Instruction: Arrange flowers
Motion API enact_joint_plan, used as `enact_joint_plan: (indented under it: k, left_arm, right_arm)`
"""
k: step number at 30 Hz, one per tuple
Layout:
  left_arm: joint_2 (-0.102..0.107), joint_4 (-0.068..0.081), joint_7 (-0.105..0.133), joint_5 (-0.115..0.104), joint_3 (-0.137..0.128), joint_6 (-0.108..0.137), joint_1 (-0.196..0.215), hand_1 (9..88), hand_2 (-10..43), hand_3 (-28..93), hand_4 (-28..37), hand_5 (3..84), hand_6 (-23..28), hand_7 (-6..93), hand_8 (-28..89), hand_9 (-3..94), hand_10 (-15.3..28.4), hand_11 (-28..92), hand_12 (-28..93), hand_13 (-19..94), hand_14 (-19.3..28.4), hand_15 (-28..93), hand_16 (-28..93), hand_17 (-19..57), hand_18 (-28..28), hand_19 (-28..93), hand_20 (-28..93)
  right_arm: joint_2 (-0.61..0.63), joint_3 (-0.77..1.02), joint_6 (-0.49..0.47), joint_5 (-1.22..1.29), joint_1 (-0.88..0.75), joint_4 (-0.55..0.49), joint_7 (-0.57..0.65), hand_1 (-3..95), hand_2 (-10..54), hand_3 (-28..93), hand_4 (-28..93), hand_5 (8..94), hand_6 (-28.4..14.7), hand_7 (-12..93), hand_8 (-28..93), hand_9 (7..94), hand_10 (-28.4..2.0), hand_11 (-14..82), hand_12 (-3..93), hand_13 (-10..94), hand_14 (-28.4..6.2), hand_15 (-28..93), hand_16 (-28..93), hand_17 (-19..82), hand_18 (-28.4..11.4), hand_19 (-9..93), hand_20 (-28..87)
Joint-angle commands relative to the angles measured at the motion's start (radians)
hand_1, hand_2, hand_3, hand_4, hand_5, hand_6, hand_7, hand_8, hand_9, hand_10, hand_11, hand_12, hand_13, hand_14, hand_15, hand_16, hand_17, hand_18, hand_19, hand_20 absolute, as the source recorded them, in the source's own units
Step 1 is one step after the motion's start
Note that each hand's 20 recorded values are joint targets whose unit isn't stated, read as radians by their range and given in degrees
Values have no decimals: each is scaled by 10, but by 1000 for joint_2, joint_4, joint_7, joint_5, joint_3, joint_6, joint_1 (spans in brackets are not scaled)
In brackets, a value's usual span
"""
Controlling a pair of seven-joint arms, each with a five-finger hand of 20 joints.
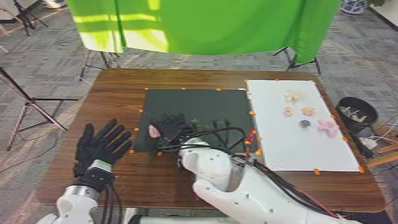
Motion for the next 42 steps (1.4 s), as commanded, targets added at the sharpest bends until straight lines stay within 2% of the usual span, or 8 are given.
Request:
enact_joint_plan:
  k: [1, 23, 25, 30, 35, 38, 41, 42]
  left_arm:
    - [0, 0, 3, -7, -1, -7, 18, 228, 212, 578, -283, 393, 106, 98, -72, 316, 184, 191, 113, 211, 216, 370, -77, -106, 164, 393, 10]
    - [-13, -4, -3, -9, -15, 0, 36, 209, 200, 642, -283, 386, 102, 95, -75, 291, 169, 202, 75, 195, 183, 340, -92, -84, 144, 345, 42]
    - [-15, -6, -1, -11, -17, 5, 39, 206, 200, 647, -283, 384, 101, 92, -76, 287, 166, 202, 71, 194, 177, 333, -93, -83, 144, 342, 45]
    - [-22, -7, -2, -9, -22, 2, 45, 206, 200, 649, -283, 378, 100, 91, -78, 280, 161, 204, 63, 193, 170, 325, -92, -77, 138, 329, 50]
    - [-37, -18, 6, -8, -35, 3, 67, 204, 200, 653, -283, 375, 99, 90, -78, 276, 157, 207, 57, 193, 165, 318, -90, -75, 138, 323, 57]
    - [-33, -24, 22, -8, -47, 4, 80, 203, 200, 655, -283, 374, 99, 91, -78, 276, 157, 211, 56, 194, 165, 319, -88, -74, 138, 321, 61]
    - [-34, -29, 30, -9, -58, 9, 89, 204, 198, 661, -283, 373, 99, 92, -78, 276, 157, 213, 55, 194, 165, 319, -88, -74, 138, 319, 63]
    - [-32, -31, 37, -12, -58, 11, 94, 203, 197, 662, -283, 373, 99, 92, -77, 276, 157, 213, 55, 194, 165, 320, -88, -74, 138, 320, 63]
  right_arm:
    - [12, 10, 1, -13, 27, 8, 10, 648, -95, 35, -141, 329, -72, 64, -89, 332, -174, 25, 127, 323, -157, 82, 211, 91, -182, 399, 138]
    - [43, 30, 23, 81, 32, -71, 30, 625, -95, 4, -108, 339, -72, 85, -99, 336, -179, 30, 126, 329, -162, 83, 210, 90, -185, 407, 146]
    - [47, 33, 53, 90, 29, -77, 35, 606, -95, 75, -151, 341, -75, 96, -107, 336, -183, 40, 120, 333, -165, 84, 206, 85, -190, 424, 135]
    - [91, 77, 85, 90, 4, -126, 47, 451, -95, 463, -281, 346, -78, 106, -114, 340, -188, 54, 112, 340, -166, 103, 190, 91, -193, 453, 111]
    - [221, 197, 57, 148, -61, -242, 66, 370, -95, 610, -283, 349, -77, 109, -115, 343, -188, 57, 111, 343, -166, 109, 183, 100, -191, 464, 108]
    - [306, 366, -47, 207, -141, -301, 37, 344, -91, 699, -282, 379, -68, 108, -115, 355, -184, 57, 108, 352, -165, 114, 181, 108, -191, 470, 110]
    - [372, 589, -271, 237, -241, -343, -74, 358, -75, 718, -282, 415, -59, 111, -115, 379, -174, 56, 107, 366, -159, 111, 180, 114, -189, 468, 113]
    - [405, 612, -265, 200, -262, -350, -66, 374, -70, 712, -282, 426, -49, 117, -115, 390, -164, 56, 107, 370, -152, 111, 182, 118, -188, 459, 113]
